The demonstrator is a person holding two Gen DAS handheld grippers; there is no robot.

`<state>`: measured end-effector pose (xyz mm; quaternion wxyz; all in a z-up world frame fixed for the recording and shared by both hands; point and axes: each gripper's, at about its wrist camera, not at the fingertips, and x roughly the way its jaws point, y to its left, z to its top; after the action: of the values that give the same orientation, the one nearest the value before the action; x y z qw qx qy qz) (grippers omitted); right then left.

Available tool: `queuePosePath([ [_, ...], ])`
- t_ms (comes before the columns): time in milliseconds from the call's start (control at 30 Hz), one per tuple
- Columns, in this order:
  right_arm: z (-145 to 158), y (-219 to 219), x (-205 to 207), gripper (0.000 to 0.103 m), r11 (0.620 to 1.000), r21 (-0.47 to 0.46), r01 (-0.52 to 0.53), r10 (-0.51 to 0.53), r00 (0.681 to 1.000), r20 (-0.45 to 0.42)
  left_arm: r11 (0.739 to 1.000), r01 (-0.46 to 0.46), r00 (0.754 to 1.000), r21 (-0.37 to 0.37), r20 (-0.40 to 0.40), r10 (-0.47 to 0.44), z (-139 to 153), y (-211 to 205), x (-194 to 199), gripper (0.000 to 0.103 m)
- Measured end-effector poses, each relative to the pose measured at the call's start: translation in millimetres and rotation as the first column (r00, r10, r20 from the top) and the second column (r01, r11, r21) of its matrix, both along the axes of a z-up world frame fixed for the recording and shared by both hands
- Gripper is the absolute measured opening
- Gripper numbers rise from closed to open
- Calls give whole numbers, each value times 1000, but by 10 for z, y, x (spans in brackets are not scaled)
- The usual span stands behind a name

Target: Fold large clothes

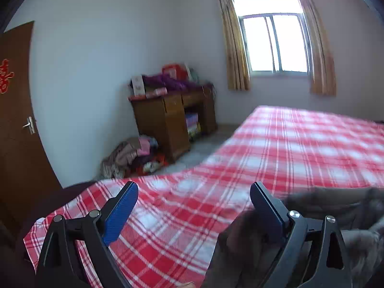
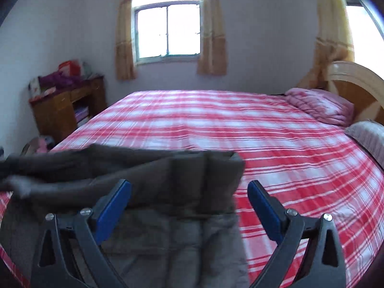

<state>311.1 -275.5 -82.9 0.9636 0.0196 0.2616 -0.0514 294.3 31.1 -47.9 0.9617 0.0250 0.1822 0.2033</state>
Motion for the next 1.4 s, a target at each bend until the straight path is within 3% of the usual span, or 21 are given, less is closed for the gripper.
queuePosePath([
  [100, -26, 149, 111, 100, 998, -36, -42, 41, 999, -20, 1000, -2, 999, 0, 51, 2, 85, -76, -27, 97],
  [200, -118, 224, 283, 100, 996, -57, -75, 72, 996, -56, 996, 78, 997, -47, 3, -78, 7, -247, 129, 98],
  [267, -248, 221, 408, 100, 995, -67, -69, 64, 995, -75, 990, 140, 988, -22, -66, -141, -209, -431, 314, 98],
  [333, -408, 208, 469, 100, 996, -47, -73, 68, 992, -110, 989, 133, 977, 57, -174, -121, -565, -586, 498, 98],
  [433, -604, 175, 438, 100, 997, -36, -63, 56, 986, -156, 990, 135, 942, 48, -316, -113, -1054, -603, 586, 98],
  [533, -771, 147, 319, 100, 997, -19, -69, 64, 980, -190, 990, 137, 934, 35, -336, -117, -1305, -597, 477, 98],
  [600, -891, 126, 183, 100, 998, 6, -68, 68, 979, -194, 989, 143, 944, 38, -304, -125, -1337, -611, 372, 99],
  [767, -1009, 101, -21, 100, 999, 11, -34, 35, 983, -182, 986, 158, 936, 44, -325, -135, -1427, -641, 411, 101],
  [1000, -1054, 30, 93, 102, 999, 39, -5, 14, 974, -226, 987, 163, 917, 13, -372, -146, -1517, -595, 481, 102],
  [1100, -1073, 26, 116, 102, 999, 40, -4, 14, 968, -249, 987, 160, 897, -10, -415, -149, -1444, -554, 525, 102],
  [1133, -1061, 27, 128, 102, 999, 34, -5, 14, 965, -261, 990, 139, 903, -22, -408, -136, -1335, -524, 499, 102],
  [1200, -996, 39, 119, 99, 1000, 20, 10, -3, 958, -287, 990, 132, 926, -54, -349, -143, -1122, -484, 417, 102],
  [1267, -745, 81, 47, 99, 998, 38, 47, -36, 969, -243, 988, 129, 945, -86, -290, -148, -914, -503, 382, 102],
  [1400, -315, 448, 134, 100, 999, -38, 36, -41, 991, -131, 994, 92, 944, -60, -312, -107, -839, -690, 652, 102],
])
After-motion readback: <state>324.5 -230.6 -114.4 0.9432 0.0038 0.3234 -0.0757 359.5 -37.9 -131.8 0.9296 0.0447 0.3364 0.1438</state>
